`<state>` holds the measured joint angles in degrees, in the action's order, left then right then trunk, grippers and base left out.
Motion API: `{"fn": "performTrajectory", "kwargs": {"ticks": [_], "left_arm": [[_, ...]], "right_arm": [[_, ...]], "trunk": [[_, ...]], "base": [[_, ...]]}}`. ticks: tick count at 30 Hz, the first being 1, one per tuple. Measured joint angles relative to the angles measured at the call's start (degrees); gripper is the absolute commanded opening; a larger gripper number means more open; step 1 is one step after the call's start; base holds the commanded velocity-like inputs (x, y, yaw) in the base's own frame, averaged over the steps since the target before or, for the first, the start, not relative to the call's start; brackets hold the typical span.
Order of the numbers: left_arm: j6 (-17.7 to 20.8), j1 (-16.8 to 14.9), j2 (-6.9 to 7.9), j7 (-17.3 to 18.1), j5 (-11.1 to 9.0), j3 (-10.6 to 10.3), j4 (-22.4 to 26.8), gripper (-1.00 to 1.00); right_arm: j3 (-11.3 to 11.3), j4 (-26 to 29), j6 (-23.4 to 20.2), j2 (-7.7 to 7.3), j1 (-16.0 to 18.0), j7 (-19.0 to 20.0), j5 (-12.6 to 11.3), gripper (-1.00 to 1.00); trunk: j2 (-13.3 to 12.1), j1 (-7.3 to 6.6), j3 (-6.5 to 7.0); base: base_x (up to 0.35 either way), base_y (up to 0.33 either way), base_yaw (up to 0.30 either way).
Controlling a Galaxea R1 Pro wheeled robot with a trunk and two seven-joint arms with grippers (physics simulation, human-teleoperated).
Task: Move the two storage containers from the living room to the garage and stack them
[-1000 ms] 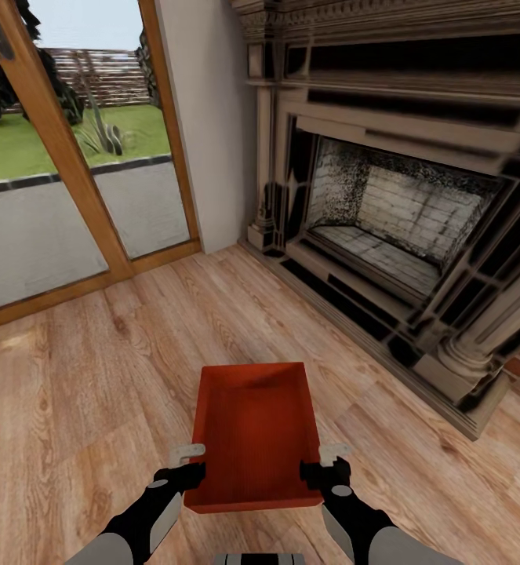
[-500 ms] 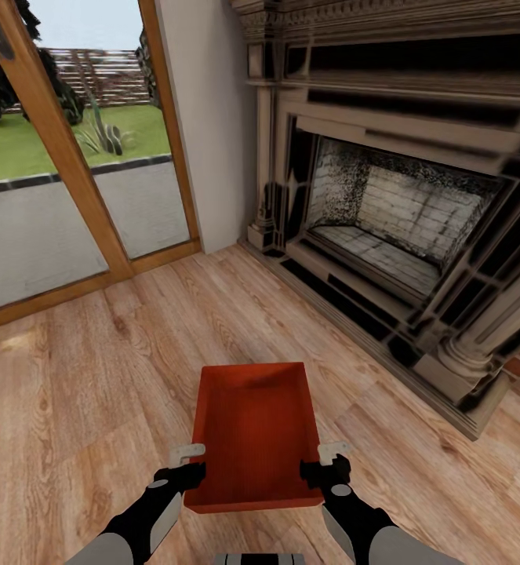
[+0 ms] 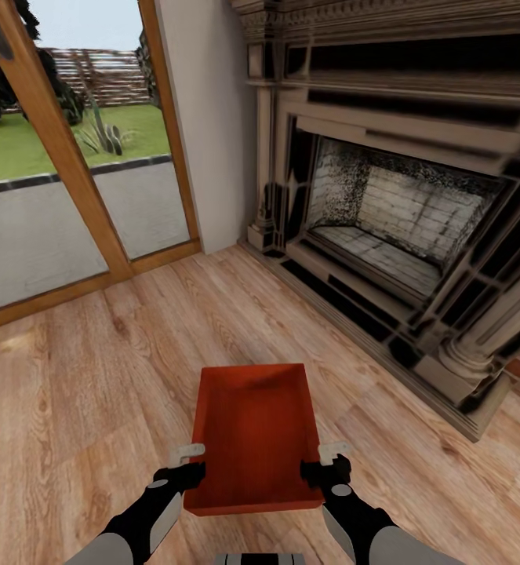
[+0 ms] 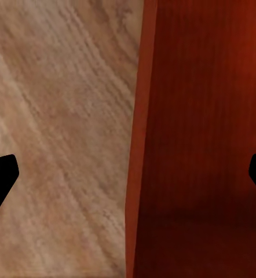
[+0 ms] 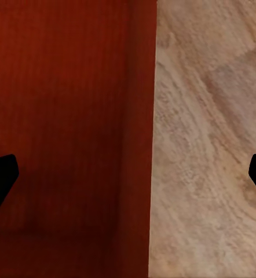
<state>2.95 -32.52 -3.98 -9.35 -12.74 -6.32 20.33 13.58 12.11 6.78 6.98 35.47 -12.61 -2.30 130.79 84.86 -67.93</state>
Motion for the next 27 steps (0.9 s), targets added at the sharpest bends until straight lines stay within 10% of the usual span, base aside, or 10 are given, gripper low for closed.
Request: {"fn": "performTrajectory", "kwargs": {"ticks": [27], "left_arm": [[-0.16, 0.00, -0.11, 0.03, 0.00, -0.31, -0.13, 1.00]], "right_arm": [[-1.15, -0.03, -1.68, 0.14, 0.01, -1.31, -0.79, 1.00]], "trunk": [[0.00, 0.01, 0.00]], "base": [[0.005, 0.000, 0.000]]}}
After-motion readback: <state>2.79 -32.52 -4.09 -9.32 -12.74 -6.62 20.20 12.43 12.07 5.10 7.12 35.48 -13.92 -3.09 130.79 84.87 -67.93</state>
